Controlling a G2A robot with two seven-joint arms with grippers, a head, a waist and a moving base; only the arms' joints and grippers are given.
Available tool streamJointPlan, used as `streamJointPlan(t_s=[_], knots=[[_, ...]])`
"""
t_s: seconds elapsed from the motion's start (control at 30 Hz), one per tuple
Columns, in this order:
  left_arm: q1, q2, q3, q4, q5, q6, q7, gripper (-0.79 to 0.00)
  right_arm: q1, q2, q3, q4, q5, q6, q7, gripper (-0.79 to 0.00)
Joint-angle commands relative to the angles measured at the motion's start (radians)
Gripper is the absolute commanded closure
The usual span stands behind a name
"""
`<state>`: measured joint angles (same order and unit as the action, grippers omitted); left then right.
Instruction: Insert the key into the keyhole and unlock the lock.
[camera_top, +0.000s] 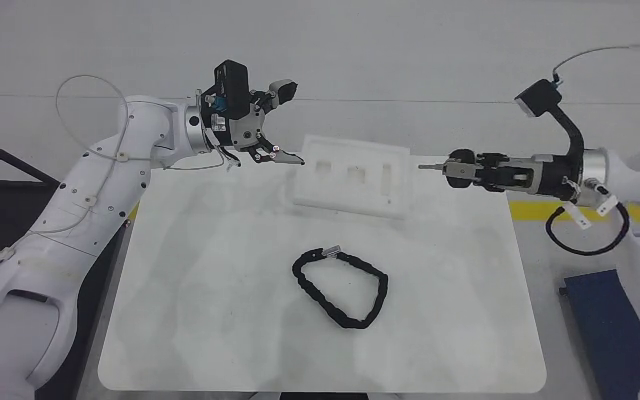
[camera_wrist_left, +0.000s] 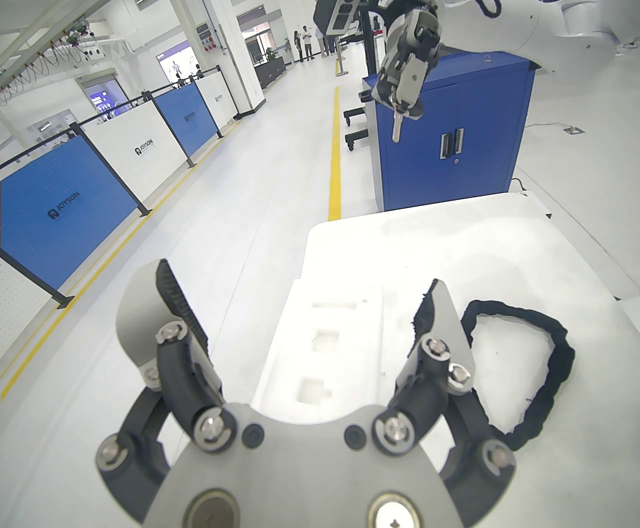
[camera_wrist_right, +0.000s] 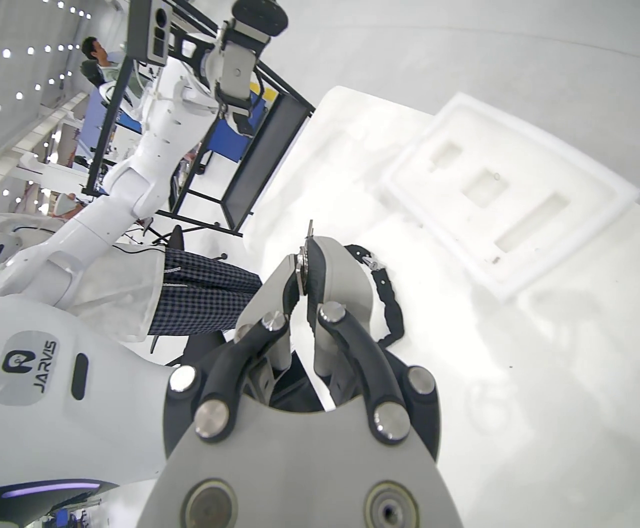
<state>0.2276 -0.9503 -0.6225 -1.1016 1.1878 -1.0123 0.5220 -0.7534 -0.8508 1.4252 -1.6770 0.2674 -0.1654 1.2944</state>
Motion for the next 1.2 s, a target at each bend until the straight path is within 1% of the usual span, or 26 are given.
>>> streamJointPlan(t_s=[0.0, 0.07, 0.17, 0.4, 1.17], knots=[[0.0, 0.0, 0.0, 0.0, 0.0, 0.0, 0.0, -0.785, -0.012, 0.002, 0.022, -0.006, 0.041, -0.025, -0.014, 0.0], [0.0, 0.0, 0.0, 0.0, 0.0, 0.0, 0.0, -0.785, -0.021, 0.003, 0.044, -0.014, 0.09, -0.072, -0.014, 0.0], [0.0, 0.0, 0.0, 0.0, 0.0, 0.0, 0.0, -0.785, -0.026, 0.009, 0.07, -0.024, 0.111, -0.116, 0.015, 0.0], [0.0, 0.0, 0.0, 0.0, 0.0, 0.0, 0.0, -0.785, -0.034, 0.015, 0.093, -0.03, 0.15, -0.147, 0.009, 0.0], [0.0, 0.0, 0.0, 0.0, 0.0, 0.0, 0.0, -0.785, -0.035, 0.015, 0.093, -0.031, 0.152, -0.151, 0.007, 0.0]])
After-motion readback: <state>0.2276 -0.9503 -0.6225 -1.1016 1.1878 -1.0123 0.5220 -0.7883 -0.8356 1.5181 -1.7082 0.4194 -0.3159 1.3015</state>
